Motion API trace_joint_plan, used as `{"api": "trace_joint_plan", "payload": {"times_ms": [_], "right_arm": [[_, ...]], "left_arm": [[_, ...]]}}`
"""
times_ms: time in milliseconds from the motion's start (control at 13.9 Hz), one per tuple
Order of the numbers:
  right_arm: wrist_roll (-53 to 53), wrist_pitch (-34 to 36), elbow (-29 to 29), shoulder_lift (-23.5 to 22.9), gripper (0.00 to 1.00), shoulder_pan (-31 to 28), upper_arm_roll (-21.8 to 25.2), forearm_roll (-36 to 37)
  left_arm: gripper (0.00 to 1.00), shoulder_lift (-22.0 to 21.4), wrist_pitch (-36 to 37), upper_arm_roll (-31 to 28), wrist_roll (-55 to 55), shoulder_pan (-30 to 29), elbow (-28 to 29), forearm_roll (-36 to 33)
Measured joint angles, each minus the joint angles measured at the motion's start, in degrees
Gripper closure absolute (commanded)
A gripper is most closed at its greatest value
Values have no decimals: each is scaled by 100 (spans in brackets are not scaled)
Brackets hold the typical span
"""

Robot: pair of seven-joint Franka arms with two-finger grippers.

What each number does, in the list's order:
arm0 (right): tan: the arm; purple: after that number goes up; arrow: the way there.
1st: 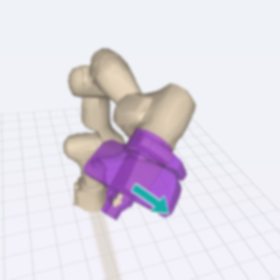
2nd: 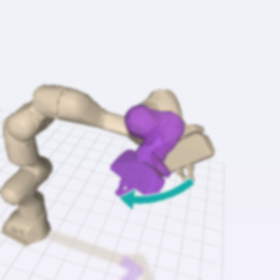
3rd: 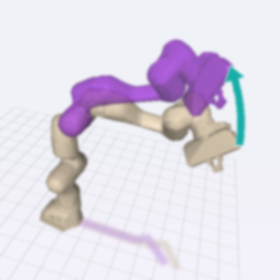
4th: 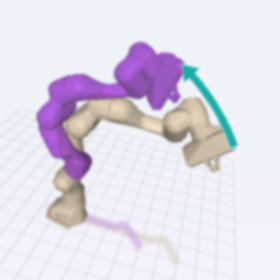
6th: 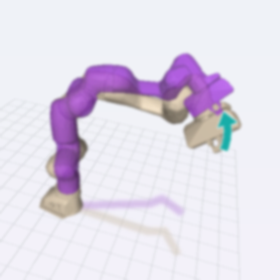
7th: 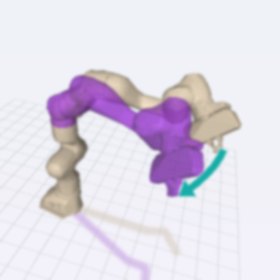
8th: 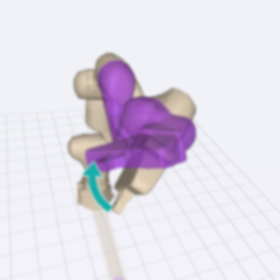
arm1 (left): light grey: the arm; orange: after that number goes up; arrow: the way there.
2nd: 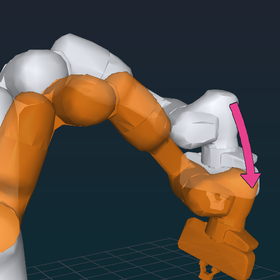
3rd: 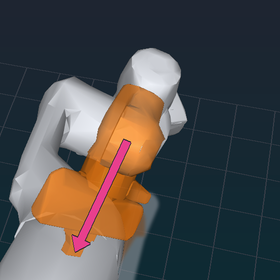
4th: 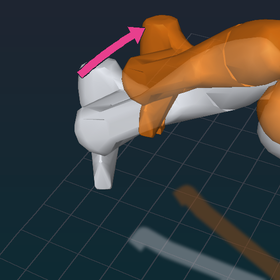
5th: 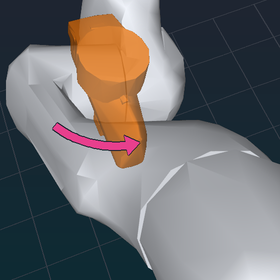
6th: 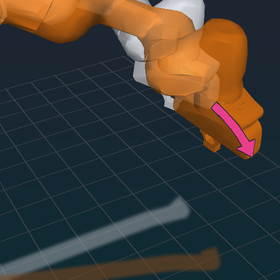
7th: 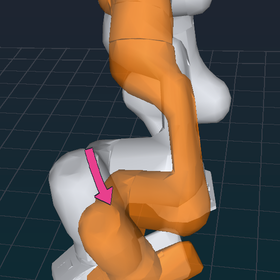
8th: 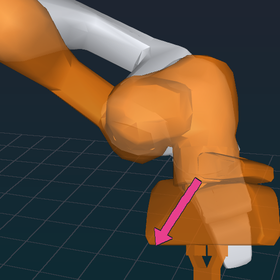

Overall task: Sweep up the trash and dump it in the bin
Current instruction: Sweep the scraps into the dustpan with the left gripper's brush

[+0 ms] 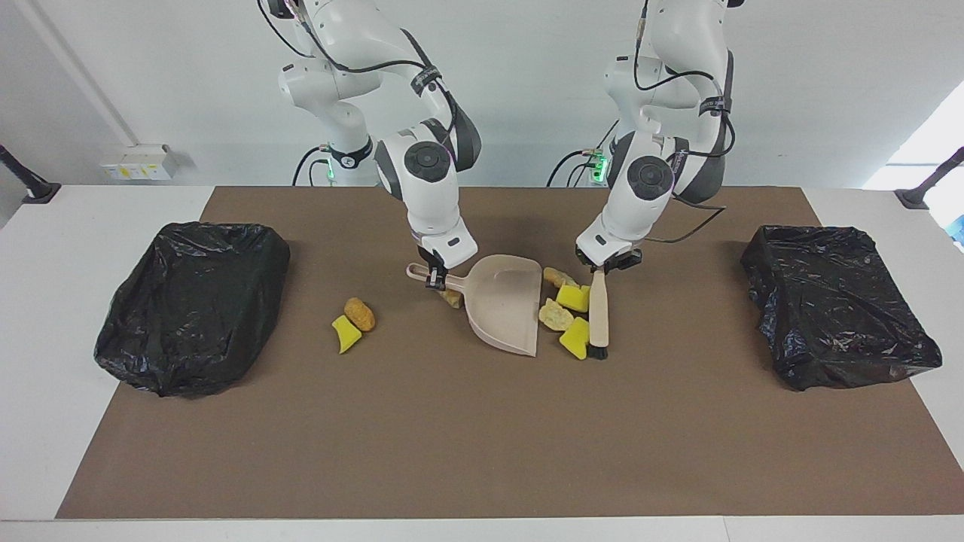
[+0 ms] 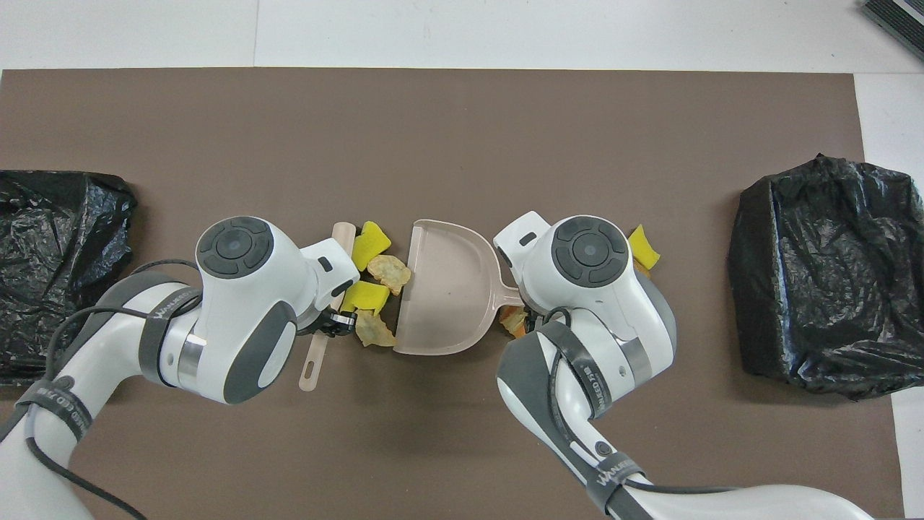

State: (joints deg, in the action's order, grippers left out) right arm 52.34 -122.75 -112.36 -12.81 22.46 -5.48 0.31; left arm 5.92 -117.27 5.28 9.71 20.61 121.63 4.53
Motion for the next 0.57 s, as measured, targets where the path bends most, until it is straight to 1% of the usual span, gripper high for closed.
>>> {"api": "trace_joint_plan", "payload": {"times_ms": [359,574], "right_arm": [[-1,-2,-2,-2,100,0,0,0],[-1,-2,-10,-3,100,6,-1,0]], "left_arm": [[100,-51,-13,8,135,586,0,338],[100,-97,-51,13,379,773,-41,460]]}}
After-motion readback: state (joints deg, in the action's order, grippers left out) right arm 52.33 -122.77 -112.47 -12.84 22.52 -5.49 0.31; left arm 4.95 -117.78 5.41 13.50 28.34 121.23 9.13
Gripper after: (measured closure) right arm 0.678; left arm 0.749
